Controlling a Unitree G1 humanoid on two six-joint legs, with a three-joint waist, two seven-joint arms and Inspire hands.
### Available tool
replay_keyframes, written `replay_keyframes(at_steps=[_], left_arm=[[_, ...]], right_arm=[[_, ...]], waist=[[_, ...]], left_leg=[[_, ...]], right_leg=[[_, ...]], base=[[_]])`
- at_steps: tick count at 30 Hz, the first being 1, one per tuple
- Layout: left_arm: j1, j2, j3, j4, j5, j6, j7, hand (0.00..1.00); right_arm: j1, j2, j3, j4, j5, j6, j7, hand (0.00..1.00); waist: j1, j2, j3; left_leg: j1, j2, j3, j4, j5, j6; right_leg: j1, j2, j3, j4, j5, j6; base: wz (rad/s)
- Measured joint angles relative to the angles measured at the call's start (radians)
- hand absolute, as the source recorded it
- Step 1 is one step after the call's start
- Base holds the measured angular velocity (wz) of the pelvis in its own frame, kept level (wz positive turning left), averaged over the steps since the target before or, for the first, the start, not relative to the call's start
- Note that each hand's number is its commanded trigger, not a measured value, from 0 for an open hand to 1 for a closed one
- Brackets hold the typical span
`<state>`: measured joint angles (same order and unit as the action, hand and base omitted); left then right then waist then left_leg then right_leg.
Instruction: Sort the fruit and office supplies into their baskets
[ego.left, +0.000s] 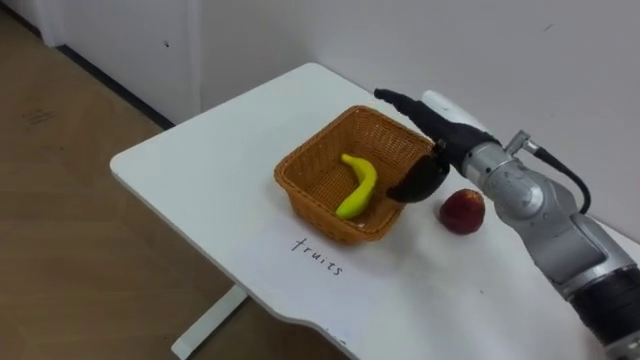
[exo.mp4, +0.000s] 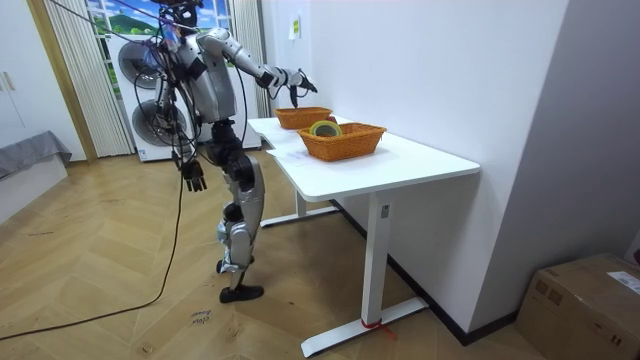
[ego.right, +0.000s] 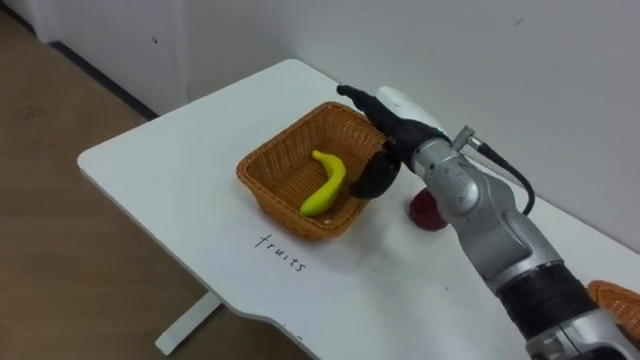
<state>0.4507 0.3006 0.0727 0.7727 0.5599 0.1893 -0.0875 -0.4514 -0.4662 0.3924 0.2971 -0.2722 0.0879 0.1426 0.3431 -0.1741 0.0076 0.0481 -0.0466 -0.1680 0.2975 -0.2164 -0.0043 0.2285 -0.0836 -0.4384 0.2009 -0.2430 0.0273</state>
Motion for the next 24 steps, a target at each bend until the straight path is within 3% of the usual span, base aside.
replay_keyframes(at_steps=[4,9,15,21,24], left_arm=[[0.0,-0.005,-0.012,0.001,-0.002,-0.001,0.025,0.0],[0.0,-0.014,-0.016,0.003,-0.004,-0.001,0.039,0.0],[0.012,-0.028,-0.018,0.002,-0.006,-0.001,0.056,0.0],[0.012,-0.029,-0.018,0.002,-0.005,0.001,0.069,0.0],[0.015,-0.035,-0.018,0.003,-0.007,0.002,0.076,0.0]], right_arm=[[0.0,0.0,-0.004,0.0,0.006,-0.003,-0.045,0.0],[0.002,0.0,-0.056,-0.009,0.036,-0.01,-0.122,0.0],[0.045,-0.001,-0.138,-0.037,0.082,-0.033,-0.249,0.0],[0.141,-0.001,-0.138,-0.033,0.149,-0.027,-0.261,0.0],[0.146,-0.001,-0.139,-0.025,0.188,-0.024,-0.27,0.0]], waist=[[-0.013,0.002,0.0011],[-0.04,0.019,0.0091],[-0.065,0.045,0.0013],[-0.069,0.057,-0.0012],[-0.088,0.069,-0.0074]], left_leg=[[-0.003,0.0,-0.002,0.001,0.0,0.0],[-0.004,-0.001,-0.007,0.006,0.0,0.0],[0.0,-0.001,0.001,0.003,0.0,0.001],[0.012,0.0,0.004,-0.008,0.0,0.001],[0.014,-0.001,0.004,-0.013,0.002,0.003]], right_leg=[[0.003,0.0,-0.003,0.001,0.0,0.0],[0.007,0.0,-0.003,0.003,0.0,0.0],[0.01,0.0,0.004,0.0,0.0,0.0],[0.014,0.0,0.005,0.001,0.0,0.0],[0.015,-0.001,0.005,0.001,0.0,0.001]], base=[[0.01],[0.06],[-0.02],[-0.01],[0.0]])
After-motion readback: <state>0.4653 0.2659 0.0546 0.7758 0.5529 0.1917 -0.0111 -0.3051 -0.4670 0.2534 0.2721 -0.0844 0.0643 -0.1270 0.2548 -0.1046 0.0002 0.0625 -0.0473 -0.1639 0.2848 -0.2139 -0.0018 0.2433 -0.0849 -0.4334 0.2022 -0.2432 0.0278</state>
